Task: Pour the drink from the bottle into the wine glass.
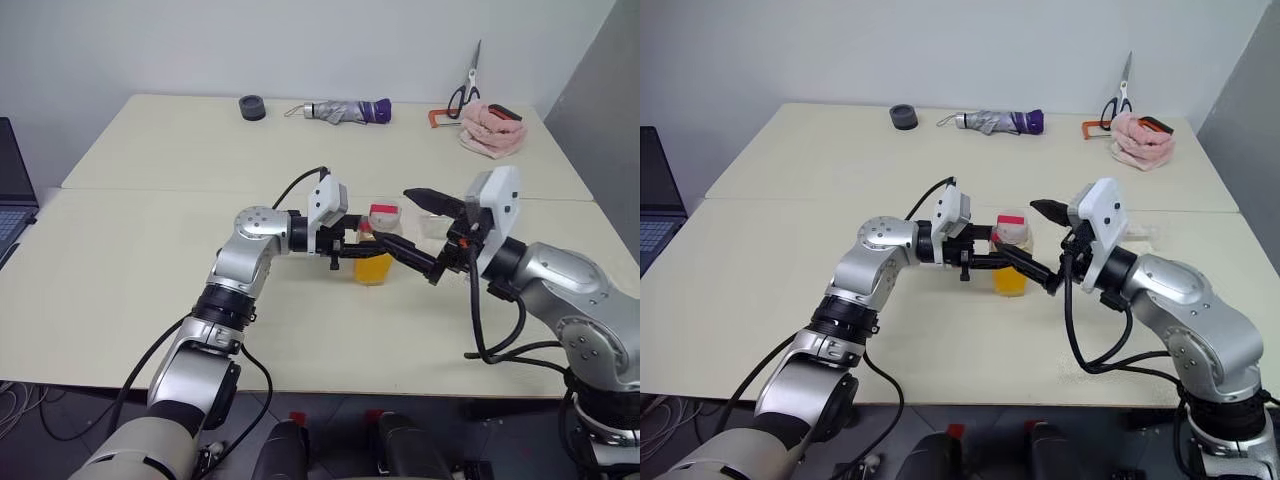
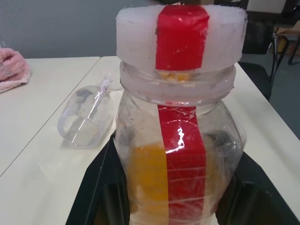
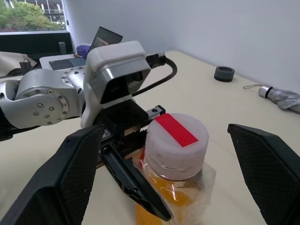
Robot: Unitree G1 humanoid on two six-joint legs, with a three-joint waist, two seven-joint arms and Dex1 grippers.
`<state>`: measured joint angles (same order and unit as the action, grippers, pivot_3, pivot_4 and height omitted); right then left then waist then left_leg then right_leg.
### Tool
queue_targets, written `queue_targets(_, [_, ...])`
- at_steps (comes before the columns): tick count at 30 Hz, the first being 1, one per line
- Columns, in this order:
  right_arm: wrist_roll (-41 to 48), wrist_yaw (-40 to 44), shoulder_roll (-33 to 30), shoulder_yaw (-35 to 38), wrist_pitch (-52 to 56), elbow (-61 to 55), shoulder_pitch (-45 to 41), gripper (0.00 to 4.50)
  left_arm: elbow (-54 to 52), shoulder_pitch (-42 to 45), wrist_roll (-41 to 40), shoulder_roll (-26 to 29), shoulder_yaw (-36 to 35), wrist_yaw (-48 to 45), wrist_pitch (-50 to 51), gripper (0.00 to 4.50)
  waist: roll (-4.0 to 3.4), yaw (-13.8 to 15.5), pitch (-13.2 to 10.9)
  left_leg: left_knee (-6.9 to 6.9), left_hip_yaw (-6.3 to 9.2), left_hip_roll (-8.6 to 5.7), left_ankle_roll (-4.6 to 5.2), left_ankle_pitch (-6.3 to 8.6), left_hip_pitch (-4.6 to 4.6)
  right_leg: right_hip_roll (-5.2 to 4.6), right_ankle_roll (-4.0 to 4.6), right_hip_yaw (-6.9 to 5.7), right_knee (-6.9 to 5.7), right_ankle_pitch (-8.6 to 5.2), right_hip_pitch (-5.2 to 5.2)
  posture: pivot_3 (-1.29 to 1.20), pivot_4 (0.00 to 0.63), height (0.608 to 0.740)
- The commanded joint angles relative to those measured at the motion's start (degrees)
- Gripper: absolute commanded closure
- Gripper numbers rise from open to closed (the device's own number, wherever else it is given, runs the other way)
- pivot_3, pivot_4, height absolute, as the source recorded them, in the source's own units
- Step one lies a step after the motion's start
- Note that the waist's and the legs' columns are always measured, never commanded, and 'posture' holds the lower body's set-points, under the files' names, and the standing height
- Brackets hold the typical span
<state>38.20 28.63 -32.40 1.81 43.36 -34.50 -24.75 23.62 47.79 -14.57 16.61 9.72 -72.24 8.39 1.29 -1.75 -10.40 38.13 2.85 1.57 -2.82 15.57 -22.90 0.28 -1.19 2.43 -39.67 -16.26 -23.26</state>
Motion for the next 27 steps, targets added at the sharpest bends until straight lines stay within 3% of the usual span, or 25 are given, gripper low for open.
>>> queue_targets(1, [-0.96, 0.42, 0.78, -0.53, -1.45, 1.45, -2.44, 0.0, -2.14, 0.68, -0.86, -0.14, -0.27, -0.46, -0.81, 2.77, 0.0, 0.0, 0.0, 0.0, -0.01, 0.0, 0.0, 0.0, 0.0, 0.0, 0.0, 0.0, 0.0, 0.0, 0.0, 0.0, 0.15, 0.74])
queue_targets(10, [-1.98, 2.11, 2.19, -1.62, -2.73, 5.16, -4.16, 0.0, -2.61, 0.4, -0.83, -0.2, -0.34, -0.35, -0.7, 2.77, 0.0, 0.0, 0.0, 0.0, 0.01, 0.0, 0.0, 0.0, 0.0, 0.0, 0.0, -0.01, 0.0, 0.0, 0.0, 0.0, 0.15, 0.74])
queue_targets(13, [-2.5, 2.4, 2.55, -2.3, -3.08, 5.92, -4.55, 0.58, -2.82, 0.21, -0.82, -0.16, -0.29, -0.34, -0.68, 2.77, 0.0, -0.02, 0.0, 0.0, 0.0, 0.01, 0.0, 0.0, 0.0, 0.0, 0.0, 0.0, 0.0, 0.0, 0.0, 0.0, 0.15, 0.74])
queue_targets(19, [-3.32, 3.19, 2.81, -3.09, -3.23, 6.17, -4.8, 2.59, -2.85, 0.2, -0.81, -0.15, -0.31, -0.32, -0.75, 2.77, 0.0, -0.01, 0.0, 0.0, 0.0, 0.01, 0.0, 0.0, 0.0, -0.01, 0.0, -0.01, 0.0, 0.0, 0.0, 0.0, 0.15, 0.74])
queue_targets(27, [-8.29, 5.1, 2.28, -4.74, -8.42, 5.7, -4.09, 2.65, -3.2, -0.02, -0.91, -0.1, -0.26, -0.12, -0.53, 2.77, 0.0, -0.01, 0.0, 0.0, 0.0, 0.0, 0.0, 0.0, 0.0, -0.01, 0.0, -0.01, 0.0, 0.0, 0.0, 0.0, 0.15, 0.74])
